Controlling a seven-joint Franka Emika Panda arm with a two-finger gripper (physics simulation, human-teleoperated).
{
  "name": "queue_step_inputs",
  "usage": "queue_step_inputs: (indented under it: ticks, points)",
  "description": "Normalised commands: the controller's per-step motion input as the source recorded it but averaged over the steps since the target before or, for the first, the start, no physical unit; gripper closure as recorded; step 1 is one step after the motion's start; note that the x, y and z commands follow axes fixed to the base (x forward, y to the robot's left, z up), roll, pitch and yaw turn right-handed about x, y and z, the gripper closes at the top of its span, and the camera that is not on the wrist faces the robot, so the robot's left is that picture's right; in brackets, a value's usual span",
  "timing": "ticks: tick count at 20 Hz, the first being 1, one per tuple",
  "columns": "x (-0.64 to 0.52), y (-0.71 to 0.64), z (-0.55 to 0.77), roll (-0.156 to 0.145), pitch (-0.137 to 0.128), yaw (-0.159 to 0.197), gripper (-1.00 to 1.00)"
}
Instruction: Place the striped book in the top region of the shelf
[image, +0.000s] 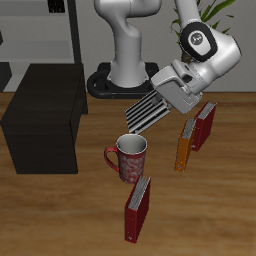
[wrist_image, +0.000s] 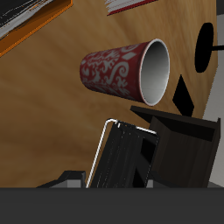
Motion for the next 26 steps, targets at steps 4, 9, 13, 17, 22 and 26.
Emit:
queue_step_inputs:
  ticks: [4, 9, 13, 17, 22, 26]
  points:
    - [0.04, -0.12, -0.04, -0.074, 0.018, 0.008, 1.00]
    - [0.02, -0.01, -0.05, -0.034, 0.023, 0.011, 1.00]
    - [0.01, 0.01, 0.01, -0.026, 0.011, -0.002, 1.00]
    - [-0.03, 0.02, -0.10, -0.002, 0.030, 0.002, 1.00]
    - [-0.05, -0.09, -0.02, -0.026, 0.051, -0.035, 1.00]
    - [-0.01, -0.12, 0.14, -0.045, -0.001, -0.026, 1.00]
